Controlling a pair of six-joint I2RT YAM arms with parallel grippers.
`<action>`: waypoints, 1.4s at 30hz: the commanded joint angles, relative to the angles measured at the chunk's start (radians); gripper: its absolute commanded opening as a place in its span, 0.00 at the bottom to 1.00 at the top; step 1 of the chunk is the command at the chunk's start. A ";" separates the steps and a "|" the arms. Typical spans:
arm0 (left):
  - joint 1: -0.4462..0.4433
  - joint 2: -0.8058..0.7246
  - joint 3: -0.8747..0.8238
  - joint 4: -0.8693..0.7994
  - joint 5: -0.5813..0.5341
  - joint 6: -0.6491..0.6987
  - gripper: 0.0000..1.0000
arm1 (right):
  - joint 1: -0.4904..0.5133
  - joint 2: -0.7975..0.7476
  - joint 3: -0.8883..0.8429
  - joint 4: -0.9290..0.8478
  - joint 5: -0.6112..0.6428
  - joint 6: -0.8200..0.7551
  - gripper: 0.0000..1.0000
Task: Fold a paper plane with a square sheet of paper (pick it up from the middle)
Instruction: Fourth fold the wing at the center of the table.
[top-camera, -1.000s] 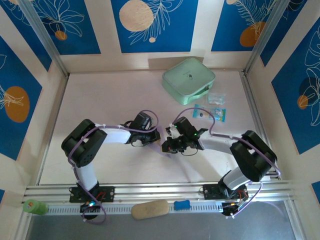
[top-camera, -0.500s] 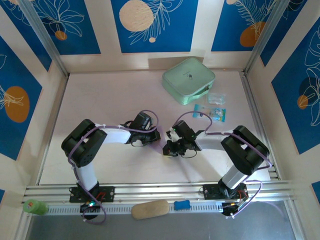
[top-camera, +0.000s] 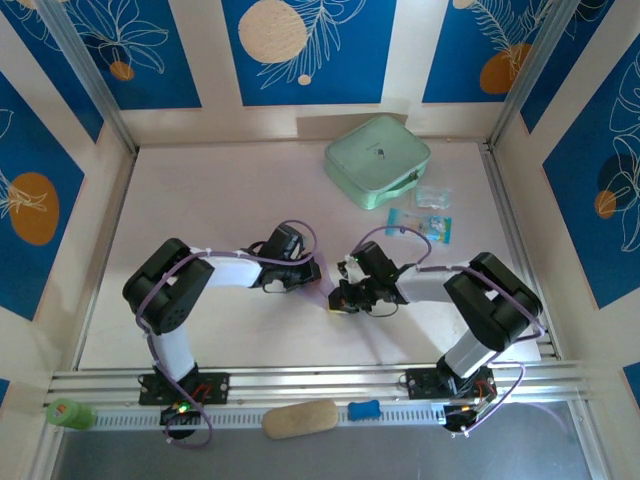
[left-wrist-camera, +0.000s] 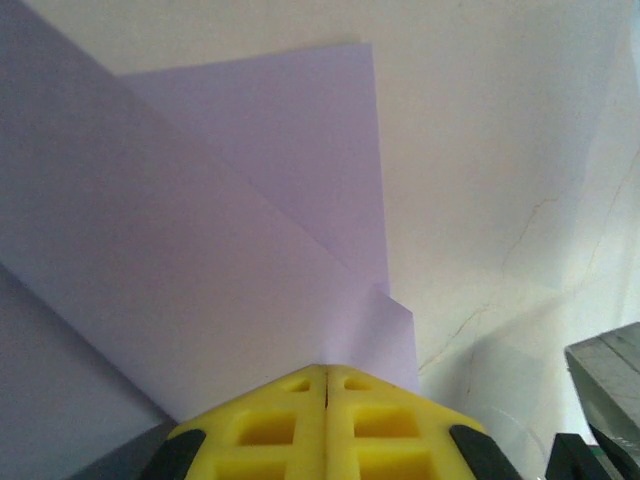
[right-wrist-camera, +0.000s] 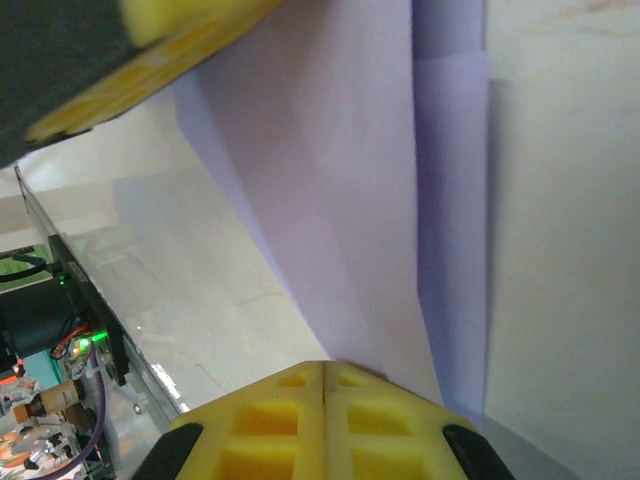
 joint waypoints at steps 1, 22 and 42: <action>-0.006 0.030 -0.025 -0.057 -0.012 0.018 0.00 | -0.001 -0.052 0.005 -0.035 -0.017 -0.007 0.03; -0.006 0.033 -0.022 -0.058 -0.008 0.019 0.00 | -0.037 -0.002 -0.042 -0.004 0.002 0.001 0.03; -0.006 0.036 -0.027 -0.058 -0.013 0.018 0.00 | -0.048 -0.076 -0.155 -0.005 0.029 0.014 0.03</action>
